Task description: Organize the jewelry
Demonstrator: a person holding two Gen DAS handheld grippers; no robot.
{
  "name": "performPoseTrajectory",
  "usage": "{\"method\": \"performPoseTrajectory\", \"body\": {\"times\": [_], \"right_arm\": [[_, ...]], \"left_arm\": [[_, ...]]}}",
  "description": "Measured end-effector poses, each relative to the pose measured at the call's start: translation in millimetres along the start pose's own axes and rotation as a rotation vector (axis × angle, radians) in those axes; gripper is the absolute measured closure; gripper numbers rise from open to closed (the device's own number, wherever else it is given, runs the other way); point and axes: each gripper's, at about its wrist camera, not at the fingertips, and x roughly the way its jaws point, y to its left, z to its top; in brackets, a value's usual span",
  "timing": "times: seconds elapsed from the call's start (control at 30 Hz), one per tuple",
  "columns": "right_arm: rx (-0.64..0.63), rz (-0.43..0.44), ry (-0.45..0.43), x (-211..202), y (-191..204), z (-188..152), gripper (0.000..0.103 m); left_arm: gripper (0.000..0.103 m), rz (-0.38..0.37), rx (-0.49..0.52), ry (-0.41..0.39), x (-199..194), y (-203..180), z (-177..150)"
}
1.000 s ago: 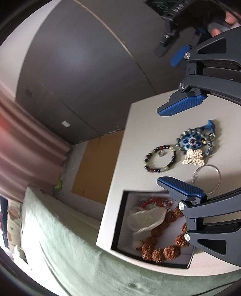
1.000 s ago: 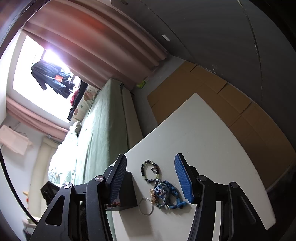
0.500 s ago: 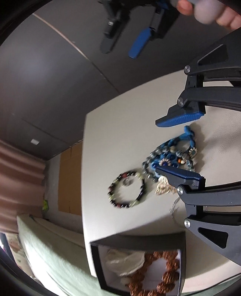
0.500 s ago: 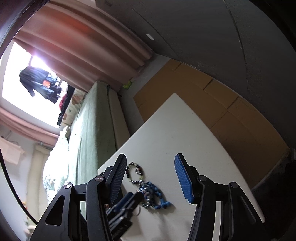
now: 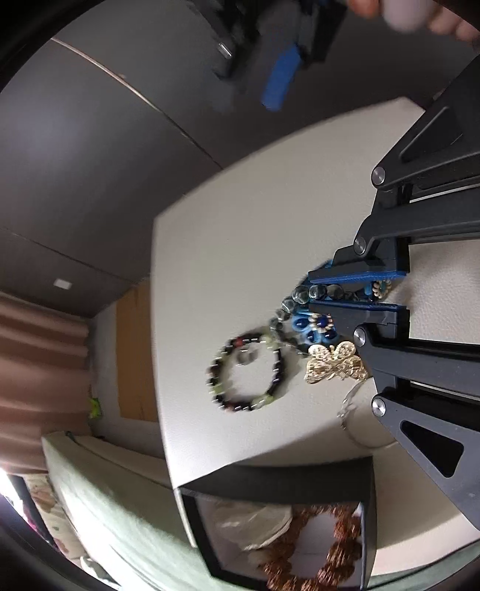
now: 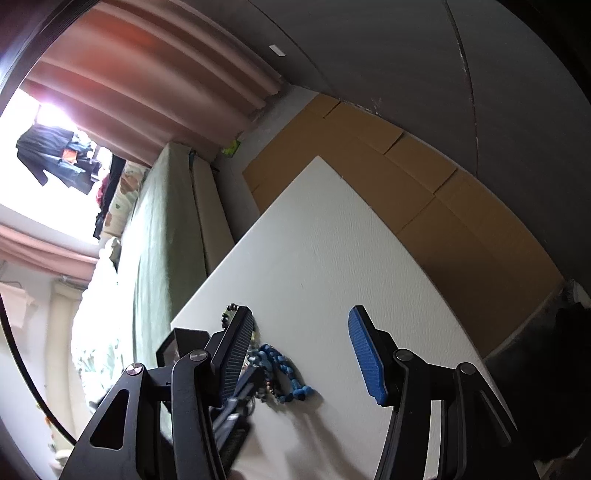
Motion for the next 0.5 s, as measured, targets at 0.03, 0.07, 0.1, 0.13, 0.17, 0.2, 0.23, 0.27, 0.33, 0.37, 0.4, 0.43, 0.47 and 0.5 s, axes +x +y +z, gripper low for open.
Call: {"method": "performPoseTrajectory", "body": {"times": [0.03,0.07,0.1,0.13,0.17,0.2,0.23,0.27,0.33,0.37,0.4,0.43,0.47,0.5], "right_arm": [[-0.002,-0.004,0.004,2,1,-1,0.048],[-0.003,-0.007,0.006,3,1,-1,0.048],[-0.006,-0.010,0.009,5,2,-2,0.048],[-0.010,-0.014,0.013,7,3,-3,0.048],[-0.013,-0.016,0.016,8,4,-4,0.048],[-0.020,-0.019,0.021,10,6,-5,0.048],[-0.027,-0.022,0.026,12,8,-7,0.048],[-0.033,-0.024,0.031,15,10,-7,0.048],[-0.051,-0.032,0.048,22,15,-11,0.048],[-0.058,-0.035,0.055,25,17,-12,0.048],[-0.068,-0.038,0.066,30,20,-15,0.048],[-0.074,-0.040,0.073,32,23,-16,0.048],[-0.086,-0.040,0.085,37,26,-19,0.048],[-0.095,-0.036,0.095,40,28,-21,0.048]], "left_arm": [[0.094,-0.016,-0.013,-0.020,-8,3,3],[0.094,-0.025,-0.023,-0.036,-14,6,5],[0.094,-0.036,-0.037,-0.057,-23,11,7],[0.094,-0.039,-0.046,-0.066,-27,14,8],[0.094,-0.047,-0.059,-0.074,-32,19,10],[0.094,-0.058,-0.072,-0.081,-35,24,11],[0.094,-0.064,-0.079,-0.085,-38,27,11],[0.094,-0.072,-0.090,-0.094,-43,32,12],[0.094,-0.085,-0.104,-0.106,-49,38,14],[0.094,-0.091,-0.112,-0.112,-52,41,15],[0.094,-0.096,-0.117,-0.117,-56,43,18],[0.094,-0.100,-0.123,-0.124,-60,46,19],[0.094,-0.103,-0.129,-0.132,-64,49,20],[0.094,-0.106,-0.133,-0.138,-68,51,19]]}}
